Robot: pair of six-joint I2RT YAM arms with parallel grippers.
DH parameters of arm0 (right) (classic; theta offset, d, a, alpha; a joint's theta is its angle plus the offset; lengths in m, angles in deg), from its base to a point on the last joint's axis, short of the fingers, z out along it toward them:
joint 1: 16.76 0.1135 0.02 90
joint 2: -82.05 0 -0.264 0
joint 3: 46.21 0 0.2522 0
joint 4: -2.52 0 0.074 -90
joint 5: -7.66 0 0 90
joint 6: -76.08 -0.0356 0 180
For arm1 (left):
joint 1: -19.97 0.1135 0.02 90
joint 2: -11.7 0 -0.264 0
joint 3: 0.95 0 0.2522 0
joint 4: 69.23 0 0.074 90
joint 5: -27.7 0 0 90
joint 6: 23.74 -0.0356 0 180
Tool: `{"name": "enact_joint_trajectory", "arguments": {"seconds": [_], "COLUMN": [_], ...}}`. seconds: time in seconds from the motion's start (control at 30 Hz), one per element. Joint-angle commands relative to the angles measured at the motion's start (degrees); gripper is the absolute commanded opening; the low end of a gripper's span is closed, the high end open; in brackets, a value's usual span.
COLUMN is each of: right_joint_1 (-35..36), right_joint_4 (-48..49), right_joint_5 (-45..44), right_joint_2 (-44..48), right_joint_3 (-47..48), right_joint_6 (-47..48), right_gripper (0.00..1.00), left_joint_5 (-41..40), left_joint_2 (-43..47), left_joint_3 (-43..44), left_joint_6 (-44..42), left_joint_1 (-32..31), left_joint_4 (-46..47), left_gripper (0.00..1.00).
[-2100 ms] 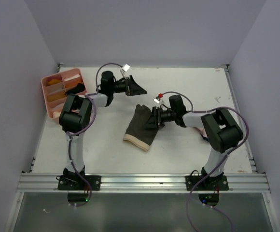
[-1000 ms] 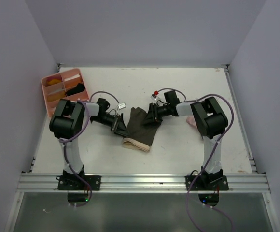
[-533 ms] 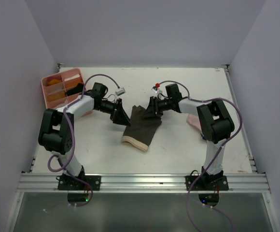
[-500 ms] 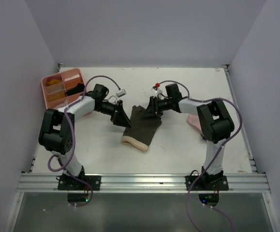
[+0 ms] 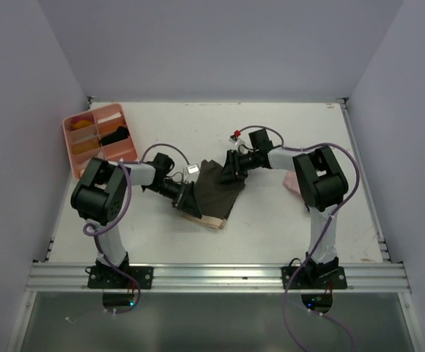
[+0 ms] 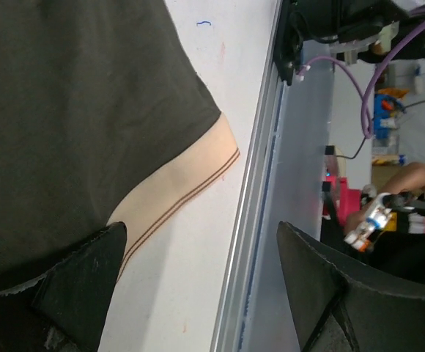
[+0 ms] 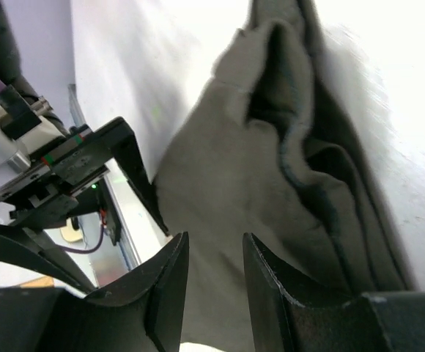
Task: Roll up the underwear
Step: Fold the underwear
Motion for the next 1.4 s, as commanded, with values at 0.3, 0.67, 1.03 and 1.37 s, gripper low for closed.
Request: {"name": "enact_joint_trajectory", "arguments": {"seconds": [0.3, 0.67, 1.03, 1.37], "right_joint_1": [-3.0, -2.9, -4.6, -4.6], "right_joint_4": [1.5, 35.4, 17.2, 13.7], "right_joint_5": [-2.3, 0.7, 1.7, 0.9], "right_joint_2": [-2.5, 17.0, 15.0, 3.4], "right_joint_3": [-7.5, -28.8, -13.7, -12.6], "right_joint_6": [-2.4, -34.5, -21.6, -14.6], "right_gripper": [0.34, 0.50, 0.45, 0.38], "left_joint_5": [-13.1, -16.6, -10.0, -7.3], "left_joint_2": [-9.4, -9.6, 0.4, -3.8], "left_joint_3": [6.2, 29.7, 26.6, 10.5], "left_joint_6": [0.2, -21.5, -24.4, -9.9], "left_joint_1": [3.8, 7.0, 6.3, 5.4], "left_joint_4": [4.2, -14.2, -17.3, 3.0], "left_gripper": [0.88, 0.90, 0.94, 0.84]}}
